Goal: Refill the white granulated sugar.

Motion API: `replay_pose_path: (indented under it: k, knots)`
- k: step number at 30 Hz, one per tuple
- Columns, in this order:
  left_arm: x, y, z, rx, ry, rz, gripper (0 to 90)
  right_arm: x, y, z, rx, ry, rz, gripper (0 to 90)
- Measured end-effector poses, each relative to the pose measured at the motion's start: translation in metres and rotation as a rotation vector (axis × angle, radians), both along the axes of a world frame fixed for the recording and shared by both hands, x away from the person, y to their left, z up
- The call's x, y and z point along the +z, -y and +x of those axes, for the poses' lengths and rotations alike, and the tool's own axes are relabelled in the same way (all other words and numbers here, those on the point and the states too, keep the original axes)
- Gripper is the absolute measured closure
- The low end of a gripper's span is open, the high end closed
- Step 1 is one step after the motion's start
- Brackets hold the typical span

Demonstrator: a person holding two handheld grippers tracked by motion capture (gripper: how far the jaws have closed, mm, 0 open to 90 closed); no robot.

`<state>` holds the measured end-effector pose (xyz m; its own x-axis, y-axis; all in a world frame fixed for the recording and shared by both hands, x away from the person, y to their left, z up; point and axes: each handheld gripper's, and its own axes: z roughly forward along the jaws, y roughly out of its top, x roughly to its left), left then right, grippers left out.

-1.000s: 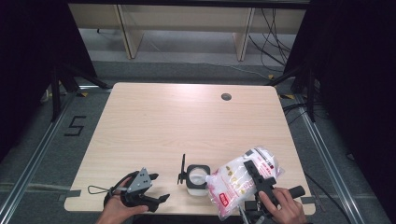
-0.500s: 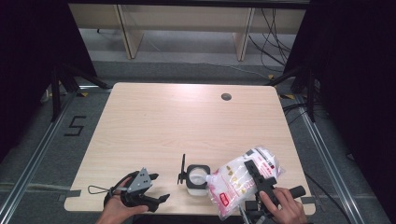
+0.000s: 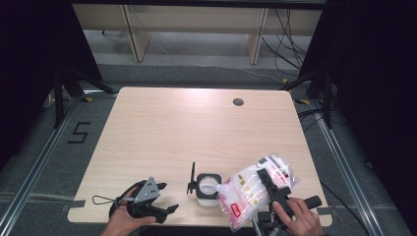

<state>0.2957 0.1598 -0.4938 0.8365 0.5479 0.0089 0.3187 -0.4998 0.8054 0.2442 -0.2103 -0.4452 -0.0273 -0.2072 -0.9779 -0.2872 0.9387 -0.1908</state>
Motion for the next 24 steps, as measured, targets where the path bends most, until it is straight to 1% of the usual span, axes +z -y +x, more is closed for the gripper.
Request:
replay_pose_path:
  k: [2,3,5,7,8,9,11,13,15,16,17,18,19,20,21,22,24]
  knots:
    - [-0.0002,0.0001,0.0000,-0.001,-0.004,0.001,19.5,-0.0014,0.0004,0.0004,0.002,-0.001,0.014,47.8]
    - [-0.0009,0.0010,-0.0017,0.018,-0.024,-0.013,19.5,-0.0011,0.0003,0.0005,0.003,0.005,0.015,47.8]
    - [-0.0006,0.0010,-0.0018,0.020,-0.025,-0.015,19.4,-0.0014,0.0005,0.0002,0.002,0.003,0.018,47.8]
    - [-0.0003,0.0004,-0.0008,0.009,-0.013,-0.006,19.5,-0.0016,0.0006,0.0002,0.001,0.001,0.021,47.8]
    - [-0.0002,-0.0001,0.0002,-0.003,-0.002,0.003,19.5,-0.0013,0.0003,0.0006,0.004,0.004,0.013,47.8]
    - [-0.0009,0.0009,-0.0017,0.018,-0.023,-0.012,19.4,-0.0011,0.0003,0.0006,0.003,0.004,0.013,47.8]
    - [-0.0006,0.0011,-0.0018,0.020,-0.026,-0.015,19.5,-0.0016,0.0005,0.0001,0.000,0.002,0.019,47.8]
    - [-0.0009,0.0011,-0.0018,0.020,-0.026,-0.014,19.4,0.0000,-0.0001,0.0006,0.016,0.018,0.004,47.8]
    - [-0.0008,0.0011,-0.0018,0.020,-0.025,-0.014,19.5,0.0000,-0.0002,-0.0004,-0.009,-0.001,0.001,47.8]
    - [-0.0007,0.0011,-0.0018,0.021,-0.025,-0.015,19.5,0.0005,-0.0003,-0.0003,0.003,0.011,-0.004,47.8]
    - [-0.0006,0.0010,-0.0018,0.020,-0.025,-0.013,19.5,0.0006,-0.0002,-0.0004,0.004,0.011,-0.007,47.8]
    - [-0.0008,0.0012,-0.0018,0.021,-0.026,-0.015,19.5,-0.0013,0.0003,-0.0004,-0.008,-0.004,0.012,47.9]
    - [-0.0010,0.0011,-0.0018,0.021,-0.025,-0.014,19.4,-0.0024,0.0006,0.0010,0.014,0.013,0.023,47.9]
    - [-0.0007,0.0012,-0.0019,0.020,-0.027,-0.012,19.5,-0.0030,0.0008,0.0006,0.005,0.006,0.025,47.9]
    - [-0.0005,0.0012,-0.0019,0.020,-0.027,-0.012,19.5,-0.0025,0.0005,0.0007,0.007,0.007,0.018,47.9]
    - [-0.0007,0.0012,-0.0020,0.022,-0.022,-0.016,19.4,0.0001,-0.0003,0.0002,0.009,0.010,-0.008,47.9]
    - [-0.0009,0.0012,-0.0018,0.021,-0.026,-0.015,19.5,0.0005,-0.0004,-0.0001,0.005,0.009,-0.010,47.9]
